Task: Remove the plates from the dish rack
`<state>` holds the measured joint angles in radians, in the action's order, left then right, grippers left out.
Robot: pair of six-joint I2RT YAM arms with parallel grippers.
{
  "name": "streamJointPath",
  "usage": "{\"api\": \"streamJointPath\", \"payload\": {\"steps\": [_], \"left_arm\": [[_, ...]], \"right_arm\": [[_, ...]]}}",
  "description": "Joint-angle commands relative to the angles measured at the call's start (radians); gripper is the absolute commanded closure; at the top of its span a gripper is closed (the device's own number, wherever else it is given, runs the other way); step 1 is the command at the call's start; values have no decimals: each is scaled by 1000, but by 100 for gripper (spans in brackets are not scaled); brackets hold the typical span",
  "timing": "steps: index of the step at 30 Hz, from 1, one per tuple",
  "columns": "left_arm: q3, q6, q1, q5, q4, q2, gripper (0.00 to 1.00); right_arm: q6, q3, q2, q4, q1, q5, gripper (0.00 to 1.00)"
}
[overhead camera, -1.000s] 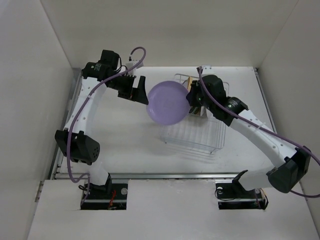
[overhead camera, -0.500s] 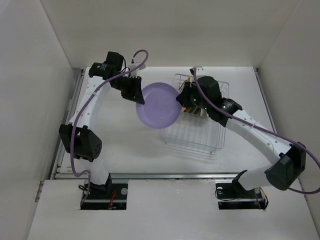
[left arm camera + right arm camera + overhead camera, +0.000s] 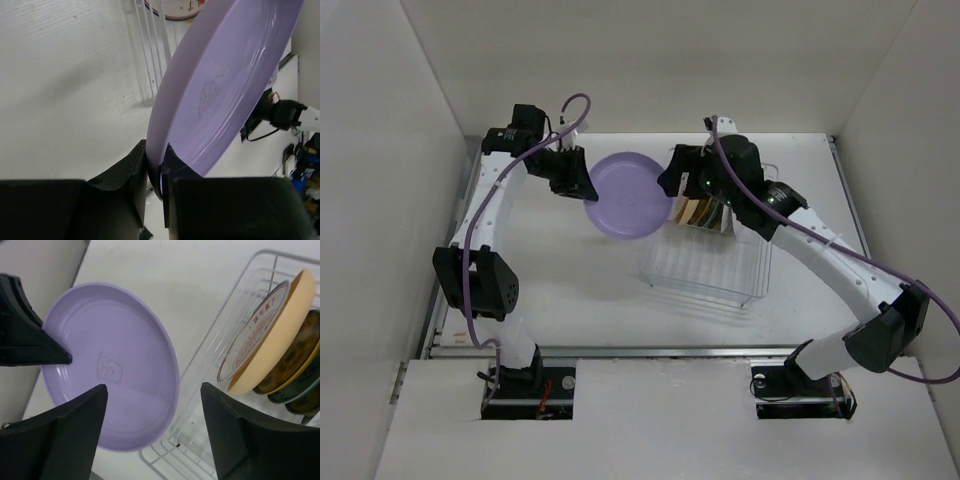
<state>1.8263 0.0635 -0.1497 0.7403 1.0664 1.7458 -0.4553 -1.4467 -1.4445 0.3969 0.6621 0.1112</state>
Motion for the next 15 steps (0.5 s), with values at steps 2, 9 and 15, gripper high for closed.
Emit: {"api": "streamJointPath", "payload": {"steps": [2,9,15], "left_arm": [[-7,-99,82,128,-97,26,100],[-16,-162,232,99,-132,118,100],[-25,-139,306,41,-109,231,100]], "right_arm": [[-77,-142,24,83,-56,123,15],[-169,-190,-14,356,-287,242,13],[-194,-5,-14,324,-466,210,21]]}}
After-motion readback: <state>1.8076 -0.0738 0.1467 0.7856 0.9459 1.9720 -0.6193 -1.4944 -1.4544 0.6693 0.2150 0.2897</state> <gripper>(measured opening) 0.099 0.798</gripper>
